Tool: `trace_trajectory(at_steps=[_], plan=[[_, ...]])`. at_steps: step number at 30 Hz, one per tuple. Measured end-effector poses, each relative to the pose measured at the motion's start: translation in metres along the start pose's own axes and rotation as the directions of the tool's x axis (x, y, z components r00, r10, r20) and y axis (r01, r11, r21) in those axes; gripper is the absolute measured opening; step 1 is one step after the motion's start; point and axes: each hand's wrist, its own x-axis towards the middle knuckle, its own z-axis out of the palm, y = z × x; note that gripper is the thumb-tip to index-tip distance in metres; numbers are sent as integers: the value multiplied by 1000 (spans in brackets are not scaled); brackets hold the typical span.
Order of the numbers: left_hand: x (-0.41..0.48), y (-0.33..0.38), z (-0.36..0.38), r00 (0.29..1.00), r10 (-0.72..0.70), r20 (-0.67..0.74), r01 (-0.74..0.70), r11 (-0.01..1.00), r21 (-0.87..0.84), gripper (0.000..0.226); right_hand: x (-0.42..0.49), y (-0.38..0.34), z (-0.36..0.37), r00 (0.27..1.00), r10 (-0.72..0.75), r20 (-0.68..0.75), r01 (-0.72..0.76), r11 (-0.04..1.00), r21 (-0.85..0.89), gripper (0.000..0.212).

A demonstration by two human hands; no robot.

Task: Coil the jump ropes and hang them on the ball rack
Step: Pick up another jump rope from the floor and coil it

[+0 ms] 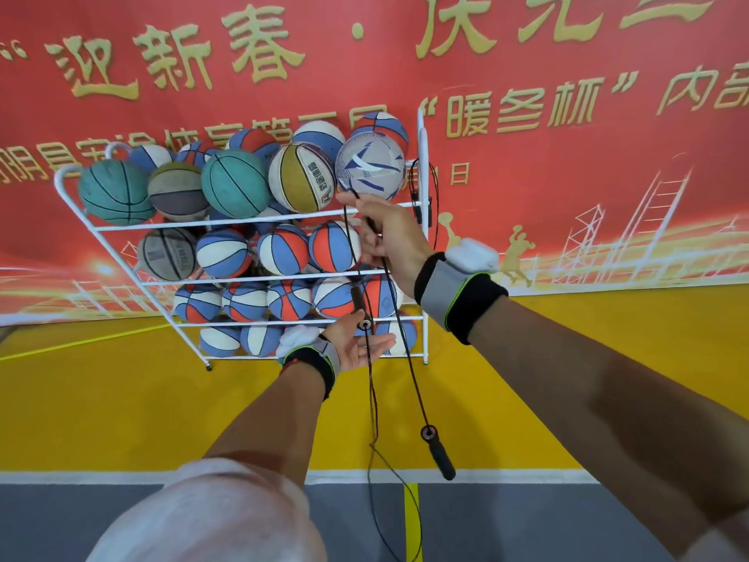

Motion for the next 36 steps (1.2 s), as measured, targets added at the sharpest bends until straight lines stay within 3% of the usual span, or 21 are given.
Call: trace_trajectory(at_steps=[4, 8, 11, 14, 16, 18, 20, 23, 26, 32, 36], plan=[[2, -6, 12, 1000, -28, 13, 29, 995, -99, 44, -7, -14, 0, 996, 31, 85, -33, 999, 22, 36], [9, 0, 21, 987, 101, -128, -118, 984, -130, 44, -23, -21, -9, 970, 109, 218, -111, 994, -5, 31], [-4, 17, 37, 968, 218, -124, -231, 968, -96, 36, -33, -8, -24, 927, 217, 305, -201, 976, -84, 28], [-9, 37, 43, 950, 313, 5, -313, 950, -18, 59, -41, 16, -40, 858, 356, 370, -313, 934, -173, 21], [-8, 50, 40, 949, 309, 71, -308, 951, -19, 44, -48, 30, -51, 806, 454, 378, -373, 888, -270, 19], [-9, 61, 40, 958, 282, 50, -274, 954, -119, 24, -55, 42, -60, 732, 565, 381, -439, 818, -371, 23], [-6, 69, 42, 959, 282, 11, -274, 941, -199, 18, -58, 54, -71, 659, 668, 346, -483, 728, -486, 26], [-6, 76, 44, 951, 308, 18, -302, 942, -143, 12, -63, 70, -84, 590, 761, 271, -516, 613, -598, 30], [-12, 79, 46, 949, 303, 87, -302, 953, -18, 9, -64, 79, -87, 625, 759, 182, -547, 592, -592, 33], [-27, 73, 50, 932, 260, 255, -339, 872, 352, 16, -49, 80, -79, 813, 583, -11, -556, 769, -314, 28], [-28, 68, 46, 943, 236, 235, -308, 888, 341, 4, -35, 70, -64, 900, 395, -184, -431, 869, -244, 29]])
